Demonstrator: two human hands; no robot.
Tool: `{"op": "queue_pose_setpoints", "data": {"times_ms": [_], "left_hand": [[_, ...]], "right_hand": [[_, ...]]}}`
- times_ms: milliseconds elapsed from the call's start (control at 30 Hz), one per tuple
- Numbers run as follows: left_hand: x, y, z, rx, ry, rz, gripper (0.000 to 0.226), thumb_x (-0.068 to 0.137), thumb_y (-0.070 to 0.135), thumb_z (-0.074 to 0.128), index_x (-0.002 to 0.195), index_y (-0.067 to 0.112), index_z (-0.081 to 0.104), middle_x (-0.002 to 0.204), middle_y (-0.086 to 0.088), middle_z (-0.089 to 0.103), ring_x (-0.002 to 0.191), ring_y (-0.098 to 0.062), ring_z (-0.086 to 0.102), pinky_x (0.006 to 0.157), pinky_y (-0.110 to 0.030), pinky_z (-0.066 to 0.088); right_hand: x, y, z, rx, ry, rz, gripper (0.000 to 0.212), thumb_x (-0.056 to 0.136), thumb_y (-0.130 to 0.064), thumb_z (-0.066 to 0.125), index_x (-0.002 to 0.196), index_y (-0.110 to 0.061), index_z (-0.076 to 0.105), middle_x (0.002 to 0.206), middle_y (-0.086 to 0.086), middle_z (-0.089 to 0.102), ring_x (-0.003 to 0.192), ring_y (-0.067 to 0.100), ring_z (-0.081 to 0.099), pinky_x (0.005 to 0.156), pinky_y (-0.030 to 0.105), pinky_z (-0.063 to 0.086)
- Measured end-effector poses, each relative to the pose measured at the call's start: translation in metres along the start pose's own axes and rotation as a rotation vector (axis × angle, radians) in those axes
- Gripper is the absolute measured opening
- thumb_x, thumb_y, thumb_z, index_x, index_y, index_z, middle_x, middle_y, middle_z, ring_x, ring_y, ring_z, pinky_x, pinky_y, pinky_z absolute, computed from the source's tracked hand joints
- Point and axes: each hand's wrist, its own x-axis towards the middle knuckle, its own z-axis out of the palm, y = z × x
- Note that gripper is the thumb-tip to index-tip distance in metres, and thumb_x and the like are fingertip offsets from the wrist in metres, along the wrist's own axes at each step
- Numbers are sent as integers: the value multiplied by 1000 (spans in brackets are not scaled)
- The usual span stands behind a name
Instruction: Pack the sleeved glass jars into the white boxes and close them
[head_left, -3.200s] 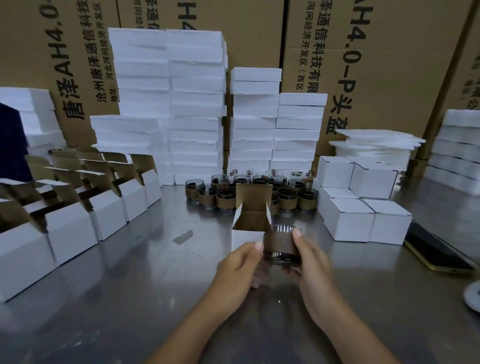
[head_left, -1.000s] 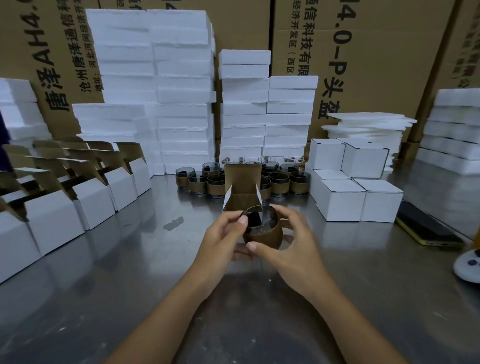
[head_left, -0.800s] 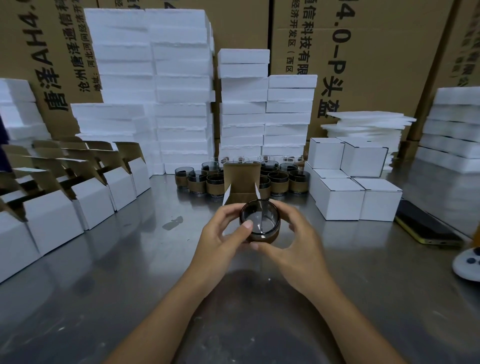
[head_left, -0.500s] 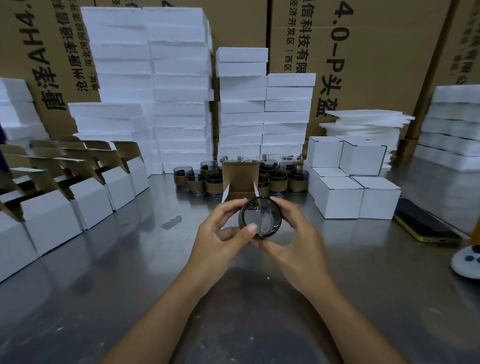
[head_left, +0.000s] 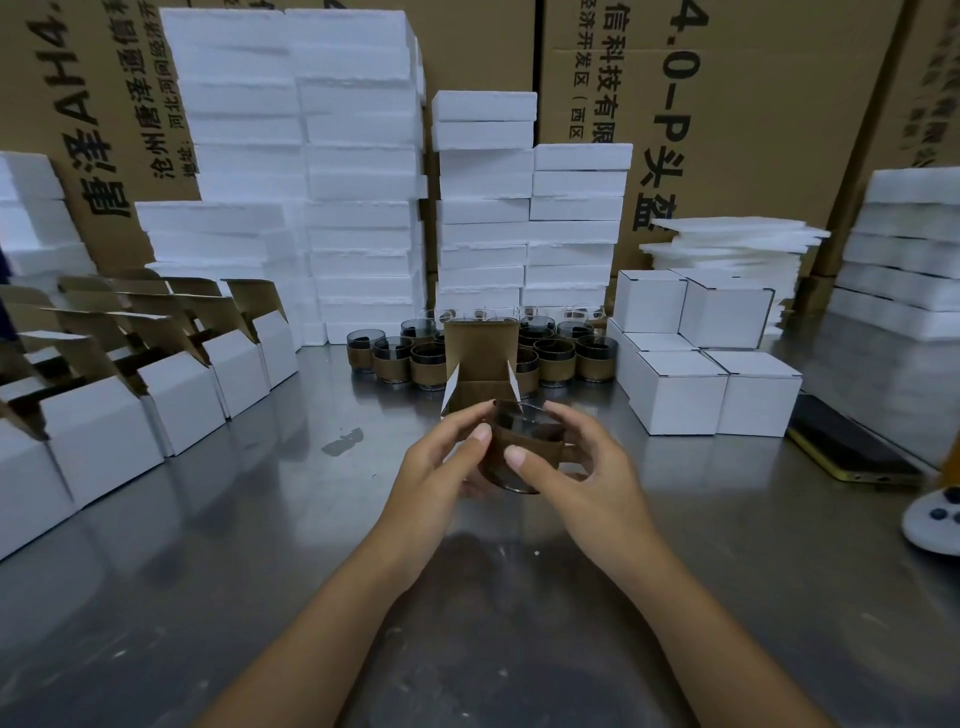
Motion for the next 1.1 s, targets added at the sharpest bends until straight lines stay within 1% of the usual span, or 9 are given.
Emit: {"op": "queue_pose_setpoints", "data": {"times_ms": [133, 233, 400, 633, 733, 833, 900, 967, 1100], "left_hand": [[0, 1, 0, -24, -18, -12, 25, 89, 30, 50, 110, 36, 63, 74, -1, 64, 66, -13, 61, 70, -26, 51], [-3, 3, 1, -18, -43, 8, 38, 78, 38, 55, 115, 30, 63, 83, 1, 65, 65, -4, 61, 63, -16, 49], [-3, 2, 2, 70, -22, 9, 50, 72, 51, 55, 117, 29, 60, 100, -13, 64, 70, -4, 62, 65, -17, 51], [-3, 0, 4, 79, -32, 7, 53, 68, 59, 52, 110, 27, 61, 96, -11, 63, 59, -4, 59, 62, -21, 51], [-2, -1, 4, 93, -22, 3, 58, 65, 63, 52, 112, 31, 59, 94, -5, 64, 62, -4, 62, 64, -21, 52], [-1, -3, 4, 107, 0, 12, 60, 66, 62, 53, 119, 34, 52, 91, -2, 66, 71, -2, 65, 66, -18, 53], [0, -4, 3, 90, 27, 22, 55, 71, 53, 54, 121, 33, 47, 94, -4, 67, 78, -1, 67, 69, -15, 52], [2, -4, 3, 67, 47, 38, 48, 75, 44, 55, 120, 28, 50, 96, -3, 68, 79, -3, 67, 73, -16, 53], [2, -4, 2, 56, 53, 61, 21, 90, 23, 55, 110, 26, 60, 102, 2, 68, 82, -4, 67, 74, -18, 54]], "right_hand": [[2, -7, -1, 201, -28, 116, 38, 68, -46, 69, 97, -22, 67, 87, -9, 72, 82, 3, 65, 65, 13, 48], [3, -11, -4, 221, -86, 250, 40, 78, -53, 58, 95, -20, 71, 88, -2, 74, 82, 8, 67, 64, 20, 46], [4, -10, -5, 260, -140, 382, 31, 81, -58, 53, 72, -38, 75, 86, -3, 75, 82, 12, 68, 70, 27, 47], [3, -10, -4, 303, -155, 491, 40, 79, -62, 53, 94, -28, 70, 94, 0, 74, 93, 16, 69, 63, 25, 49], [3, -10, -4, 297, -161, 477, 42, 77, -64, 54, 91, -29, 72, 95, 0, 74, 93, 17, 68, 68, 27, 49], [3, -11, -4, 271, -135, 393, 53, 60, -73, 54, 81, -29, 76, 92, 7, 74, 85, 18, 66, 74, 33, 46], [3, -10, -2, 276, -92, 320, 70, 54, -71, 58, 94, -16, 73, 94, 11, 73, 90, 21, 67, 82, 37, 49], [4, -8, -2, 306, -21, 250, 77, 48, -61, 66, 105, -9, 66, 94, 5, 73, 85, 13, 69, 78, 30, 54], [4, -6, -3, 259, 57, 132, 68, 45, -40, 79, 108, -25, 59, 101, -4, 67, 85, 4, 66, 69, 15, 51]]}}
